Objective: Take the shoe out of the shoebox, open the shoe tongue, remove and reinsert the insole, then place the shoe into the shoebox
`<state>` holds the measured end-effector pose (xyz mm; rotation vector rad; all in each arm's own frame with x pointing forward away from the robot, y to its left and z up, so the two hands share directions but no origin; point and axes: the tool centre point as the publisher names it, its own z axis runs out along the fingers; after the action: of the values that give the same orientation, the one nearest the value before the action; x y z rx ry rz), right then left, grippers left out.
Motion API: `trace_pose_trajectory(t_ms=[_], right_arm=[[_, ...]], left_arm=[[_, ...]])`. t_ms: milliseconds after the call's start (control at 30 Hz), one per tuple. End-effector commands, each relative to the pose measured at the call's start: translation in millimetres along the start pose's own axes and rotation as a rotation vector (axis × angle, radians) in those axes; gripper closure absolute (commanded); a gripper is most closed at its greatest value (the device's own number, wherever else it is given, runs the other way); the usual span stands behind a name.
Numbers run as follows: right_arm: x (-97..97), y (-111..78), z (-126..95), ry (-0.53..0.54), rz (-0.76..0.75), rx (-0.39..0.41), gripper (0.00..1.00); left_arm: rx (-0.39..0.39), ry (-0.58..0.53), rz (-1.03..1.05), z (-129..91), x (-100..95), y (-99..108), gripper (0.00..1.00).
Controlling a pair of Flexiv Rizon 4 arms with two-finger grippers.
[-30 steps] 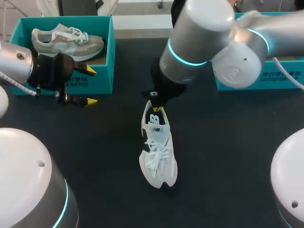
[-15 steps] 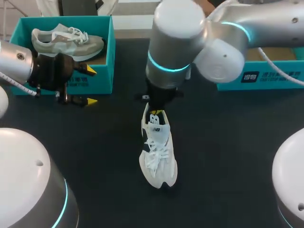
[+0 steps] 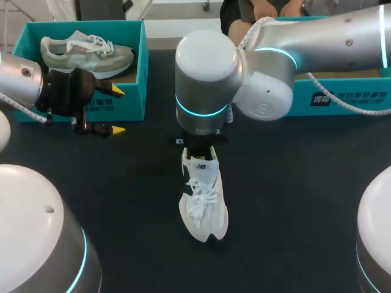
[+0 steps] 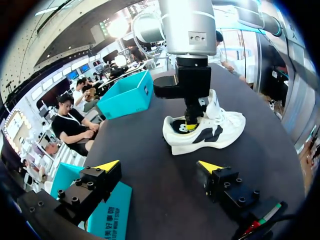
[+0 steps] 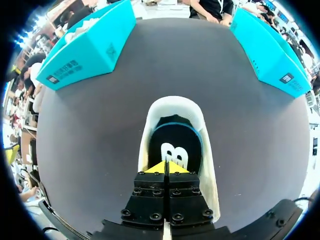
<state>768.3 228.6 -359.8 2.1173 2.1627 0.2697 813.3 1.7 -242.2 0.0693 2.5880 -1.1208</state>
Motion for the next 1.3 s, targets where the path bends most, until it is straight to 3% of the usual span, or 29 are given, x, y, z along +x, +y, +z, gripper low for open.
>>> trace_pose_trajectory(t_ms=[33,200,433,633,800,1067,1300], right_arm=[[-9.5,0.5,-5.6,-0.019,-0.002,-0.004,1.00],[-13.8,-2.7,3.4,-0.040,-0.023,0.025,1.00],[-9.5,-6.7,35.4,-0.061,-0.053,0.077,1.00],[-15.8,-2.2,15.4,-0.095,-0.041,0.042,1.00],[-16.5,15.0,2.3,-0.120,-0.044,-0.032,1.00],[-7.2,32.4,37.2,-0.139,-0.107,-0.110,1.00],[-4.2,23.3,59.8,-0.121,-0.122,-0.060,1.00]], left_arm=[[-0.004,-0.001,0.000,-0.7,1.3,-0.6,0.00],[-0.004,-0.001,0.000,-0.7,1.3,-0.6,0.00],[-0.004,-0.001,0.000,-0.7,1.3,-0.6,0.00],[-0.004,-0.001,0.000,-0.7,1.3,-0.6,0.00],[-0.004,-0.001,0.000,-0.7,1.3,-0.6,0.00],[-0.004,-0.001,0.000,-0.7,1.3,-0.6,0.00],[-0.004,-0.001,0.000,-0.7,1.3,-0.6,0.00]])
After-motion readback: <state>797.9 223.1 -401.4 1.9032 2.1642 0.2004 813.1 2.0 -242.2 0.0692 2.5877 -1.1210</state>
